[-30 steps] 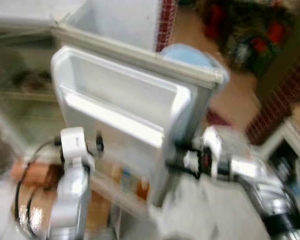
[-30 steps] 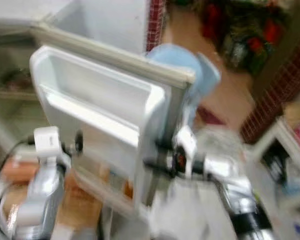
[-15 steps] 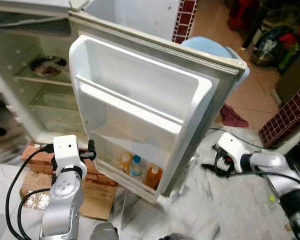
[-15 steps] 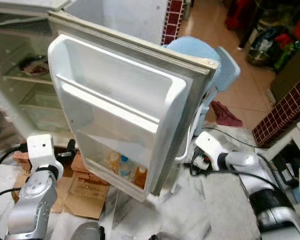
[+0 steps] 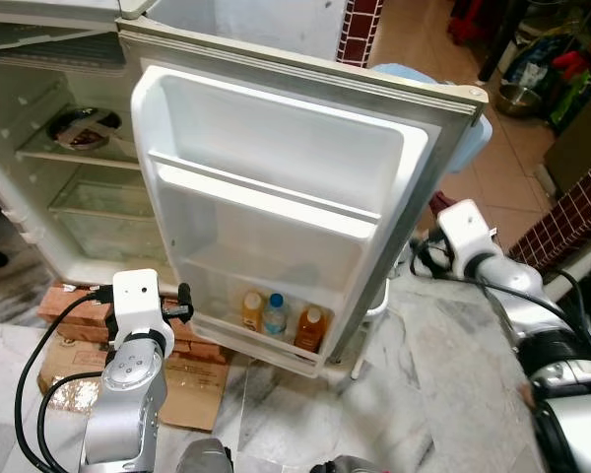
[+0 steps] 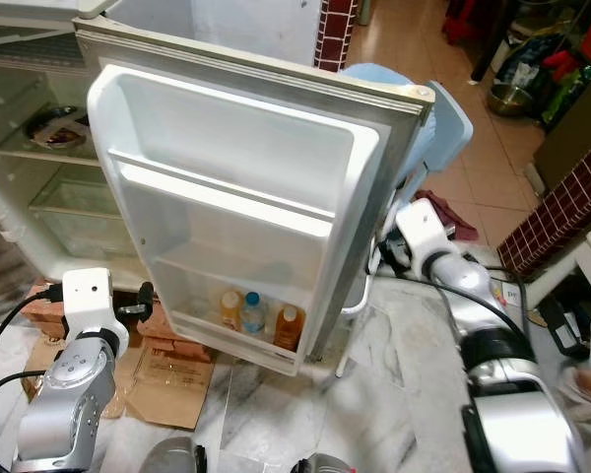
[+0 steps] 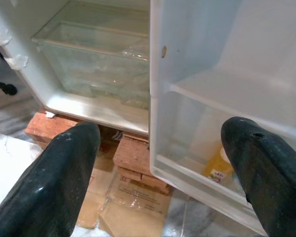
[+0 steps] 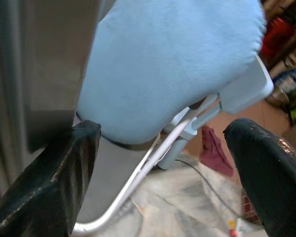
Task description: Restocking fridge
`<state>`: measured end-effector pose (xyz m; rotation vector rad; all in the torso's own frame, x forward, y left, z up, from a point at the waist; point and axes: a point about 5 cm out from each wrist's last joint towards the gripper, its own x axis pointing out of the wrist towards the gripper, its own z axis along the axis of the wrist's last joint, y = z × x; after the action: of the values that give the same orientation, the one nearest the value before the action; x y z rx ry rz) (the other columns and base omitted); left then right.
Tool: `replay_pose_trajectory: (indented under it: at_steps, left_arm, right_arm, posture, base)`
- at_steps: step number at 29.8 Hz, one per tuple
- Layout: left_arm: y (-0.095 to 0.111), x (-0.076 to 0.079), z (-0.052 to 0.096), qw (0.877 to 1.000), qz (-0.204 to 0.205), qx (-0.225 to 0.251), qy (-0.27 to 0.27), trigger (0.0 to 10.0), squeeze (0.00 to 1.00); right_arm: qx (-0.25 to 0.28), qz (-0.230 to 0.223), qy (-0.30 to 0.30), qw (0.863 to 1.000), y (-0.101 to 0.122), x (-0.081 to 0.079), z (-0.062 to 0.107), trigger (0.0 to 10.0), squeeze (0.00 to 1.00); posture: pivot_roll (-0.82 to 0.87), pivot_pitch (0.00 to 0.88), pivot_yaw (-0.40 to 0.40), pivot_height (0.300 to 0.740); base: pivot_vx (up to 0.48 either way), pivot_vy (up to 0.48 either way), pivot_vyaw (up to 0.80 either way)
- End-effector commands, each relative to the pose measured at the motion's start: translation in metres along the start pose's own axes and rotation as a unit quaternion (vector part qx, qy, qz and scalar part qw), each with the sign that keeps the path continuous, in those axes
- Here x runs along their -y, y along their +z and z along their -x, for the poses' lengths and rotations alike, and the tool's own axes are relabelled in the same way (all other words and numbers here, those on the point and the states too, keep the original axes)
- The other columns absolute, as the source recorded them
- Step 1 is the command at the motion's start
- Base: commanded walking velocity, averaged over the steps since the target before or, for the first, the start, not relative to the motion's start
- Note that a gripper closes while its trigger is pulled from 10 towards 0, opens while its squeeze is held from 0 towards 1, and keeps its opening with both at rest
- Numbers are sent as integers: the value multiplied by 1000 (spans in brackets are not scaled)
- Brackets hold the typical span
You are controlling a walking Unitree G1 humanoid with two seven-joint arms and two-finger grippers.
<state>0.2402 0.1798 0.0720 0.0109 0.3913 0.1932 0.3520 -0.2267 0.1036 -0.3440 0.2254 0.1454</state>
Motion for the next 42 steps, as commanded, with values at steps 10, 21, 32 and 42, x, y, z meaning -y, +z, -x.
replay_pose_trajectory:
  at_steps: [10,21,32,42]
  left_arm:
    - [0,6,-2,1000,-10,-13,-3,10000,0]
    - [-1,4,-4,1000,13,-23,17,10000,0]
    - [-8,-3,-5,995,68,-57,36,10000,0]
    - [-10,0,-4,995,69,-66,29,10000,0]
  right_arm:
    - [70,-88,-2,994,27,-18,-12,10000,0]
    - [122,-115,-1,986,51,-39,-20,10000,0]
    - [136,-142,-10,981,63,-65,-24,10000,0]
    - [146,-175,34,973,69,-85,-23,10000,0]
  posture:
    - [118,0,-55,740]
    - [118,0,-54,740]
    - [120,0,-63,740]
    - [120,0,-68,740]
  base:
    - [0,-480,0]
    - [0,-87,213]
    - [0,0,770]
    - [0,0,664]
